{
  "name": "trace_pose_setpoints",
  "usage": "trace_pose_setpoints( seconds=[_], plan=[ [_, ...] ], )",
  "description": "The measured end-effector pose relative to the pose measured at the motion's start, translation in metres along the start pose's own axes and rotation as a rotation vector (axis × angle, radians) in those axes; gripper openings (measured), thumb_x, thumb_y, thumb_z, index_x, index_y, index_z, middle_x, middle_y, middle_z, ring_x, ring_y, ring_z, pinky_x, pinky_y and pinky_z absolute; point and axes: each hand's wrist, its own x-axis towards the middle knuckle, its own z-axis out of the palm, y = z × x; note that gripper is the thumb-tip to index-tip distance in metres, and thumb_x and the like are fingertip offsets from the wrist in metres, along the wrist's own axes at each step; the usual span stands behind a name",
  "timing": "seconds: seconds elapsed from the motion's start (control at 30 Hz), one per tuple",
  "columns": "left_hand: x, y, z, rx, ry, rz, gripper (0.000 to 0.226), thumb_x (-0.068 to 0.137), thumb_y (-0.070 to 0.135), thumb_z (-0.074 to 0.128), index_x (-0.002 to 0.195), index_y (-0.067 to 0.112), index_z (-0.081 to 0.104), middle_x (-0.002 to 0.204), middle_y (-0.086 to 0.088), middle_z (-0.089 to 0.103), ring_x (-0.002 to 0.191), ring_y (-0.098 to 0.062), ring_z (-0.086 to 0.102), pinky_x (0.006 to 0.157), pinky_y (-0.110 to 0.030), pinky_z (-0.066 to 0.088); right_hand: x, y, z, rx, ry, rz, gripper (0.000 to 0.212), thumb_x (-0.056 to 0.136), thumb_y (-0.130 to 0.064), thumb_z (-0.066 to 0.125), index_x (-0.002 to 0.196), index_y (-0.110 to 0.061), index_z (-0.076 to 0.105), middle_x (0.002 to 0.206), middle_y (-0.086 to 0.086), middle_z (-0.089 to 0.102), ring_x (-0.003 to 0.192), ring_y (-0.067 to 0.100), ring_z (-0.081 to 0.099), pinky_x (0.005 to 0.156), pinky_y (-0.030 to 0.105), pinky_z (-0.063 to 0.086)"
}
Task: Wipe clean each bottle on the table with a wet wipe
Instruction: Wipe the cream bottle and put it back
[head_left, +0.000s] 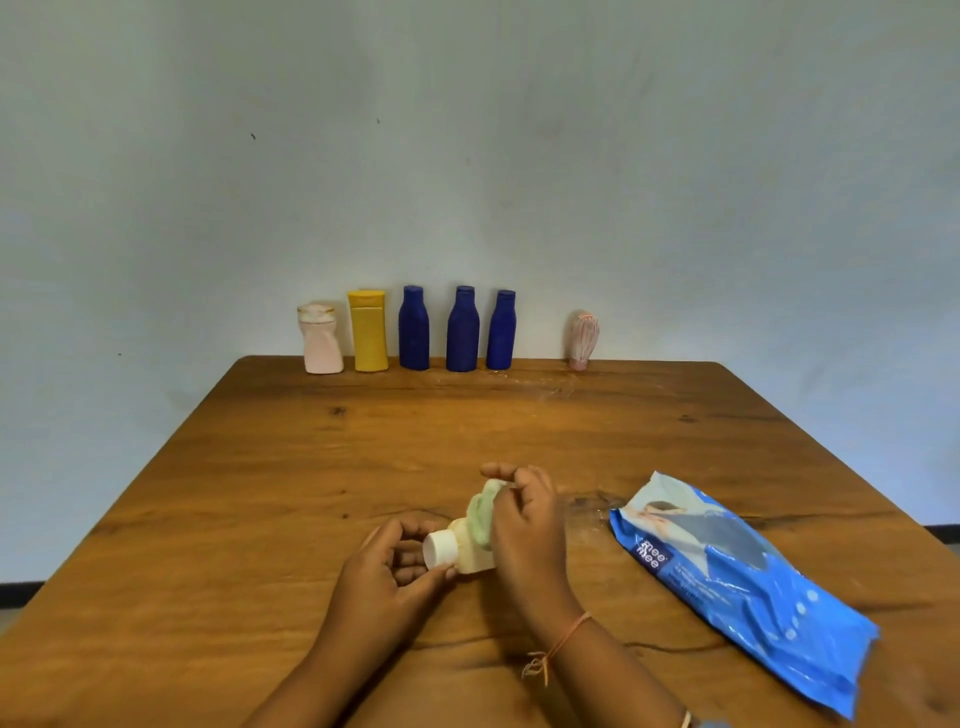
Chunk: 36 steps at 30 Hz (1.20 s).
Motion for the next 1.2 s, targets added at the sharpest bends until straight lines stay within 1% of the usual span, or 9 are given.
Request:
trace_pose_setpoints(
  seconds=[0.13, 0.2, 0.3, 0.43, 0.6, 0.8, 0.97, 1.1, 1.2],
  plan=[
    [0.0, 0.0, -0.001, 0.017, -0.006, 0.019, 0.031, 0.072, -0.003, 0.072, 0.092, 0.02, 0.063, 0.095, -0.005, 0.065, 0.079, -0.007, 0.066, 0.065, -0.014, 0.053, -0.02, 0.01, 0.015, -0.295, -0.268, -0.276, 0.036, 0.092, -0.005, 0.039, 0.121, -0.012, 0.058, 0.124, -0.006, 0.049, 0.114, -0.006, 0.045, 0.091, 0.001, 0.03],
    [0.001, -0.001, -0.002, 0.066, -0.011, 0.034, 0.033, 0.076, -0.004, 0.066, 0.091, 0.024, 0.061, 0.095, -0.004, 0.064, 0.076, 0.0, 0.064, 0.062, -0.009, 0.049, -0.027, 0.022, 0.02, -0.475, -0.398, -0.412, 0.048, 0.091, -0.018, 0.029, 0.134, -0.012, 0.048, 0.14, -0.001, 0.044, 0.131, 0.008, 0.036, 0.107, 0.011, 0.017],
    [0.004, -0.004, -0.002, 0.089, -0.015, 0.045, 0.036, 0.075, -0.007, 0.063, 0.093, 0.024, 0.061, 0.095, -0.003, 0.064, 0.077, -0.003, 0.065, 0.061, -0.007, 0.047, -0.029, 0.035, 0.014, -0.606, -0.504, -0.496, 0.062, 0.085, -0.027, 0.016, 0.141, -0.011, 0.037, 0.146, 0.004, 0.038, 0.139, 0.013, 0.025, 0.114, 0.022, 0.001],
    [0.005, -0.009, -0.001, 0.063, -0.008, 0.023, 0.031, 0.068, -0.006, 0.075, 0.088, 0.014, 0.061, 0.093, -0.007, 0.064, 0.08, -0.017, 0.067, 0.064, -0.012, 0.052, -0.018, 0.044, -0.003, -0.736, -0.48, -0.54, 0.058, 0.083, -0.022, 0.027, 0.136, -0.009, 0.045, 0.14, 0.007, 0.047, 0.135, 0.018, 0.035, 0.114, 0.042, 0.014],
    [0.007, -0.012, -0.001, 0.079, 0.012, 0.023, 0.034, 0.064, -0.004, 0.079, 0.085, 0.014, 0.061, 0.095, -0.009, 0.063, 0.079, -0.017, 0.066, 0.064, -0.013, 0.052, -0.004, 0.049, -0.019, -0.789, -0.437, -0.379, 0.065, 0.082, -0.023, 0.015, 0.144, -0.015, 0.032, 0.151, 0.0, 0.031, 0.142, 0.01, 0.017, 0.112, 0.017, -0.004],
    [0.007, -0.012, -0.001, 0.097, 0.015, 0.046, 0.032, 0.064, -0.001, 0.08, 0.085, 0.015, 0.061, 0.096, -0.006, 0.062, 0.079, -0.016, 0.066, 0.065, -0.015, 0.053, 0.008, 0.041, -0.022, -0.843, -0.327, -0.139, 0.054, 0.092, -0.005, 0.035, 0.145, -0.01, 0.027, 0.153, 0.006, 0.024, 0.143, 0.014, 0.014, 0.115, 0.025, 0.005],
    [0.006, -0.01, 0.0, 0.124, 0.019, 0.07, 0.03, 0.066, -0.003, 0.078, 0.082, 0.015, 0.059, 0.093, -0.004, 0.06, 0.074, -0.012, 0.065, 0.061, -0.011, 0.05, -0.012, 0.03, 0.002, -0.817, -0.419, -0.277, 0.059, 0.094, -0.016, 0.04, 0.147, -0.009, 0.018, 0.156, 0.008, 0.014, 0.144, 0.017, 0.005, 0.111, 0.021, -0.005],
    [0.004, -0.008, -0.001, 0.133, -0.002, 0.104, 0.027, 0.072, -0.005, 0.07, 0.08, 0.019, 0.06, 0.09, 0.0, 0.057, 0.077, 0.0, 0.062, 0.062, -0.01, 0.049, -0.023, 0.032, 0.01, -0.69, -0.524, -0.393, 0.074, 0.078, -0.034, 0.008, 0.146, -0.009, 0.023, 0.153, 0.007, 0.023, 0.143, 0.013, 0.01, 0.111, 0.017, -0.006],
    [0.004, -0.008, -0.002, 0.126, -0.005, 0.102, 0.029, 0.069, -0.005, 0.074, 0.081, 0.016, 0.06, 0.092, -0.001, 0.058, 0.08, 0.0, 0.062, 0.063, -0.009, 0.049, -0.02, 0.029, -0.003, -0.63, -0.588, -0.439, 0.06, 0.085, -0.017, 0.025, 0.144, -0.008, 0.028, 0.151, 0.005, 0.029, 0.136, 0.002, 0.012, 0.109, 0.01, -0.003]
  ],
)
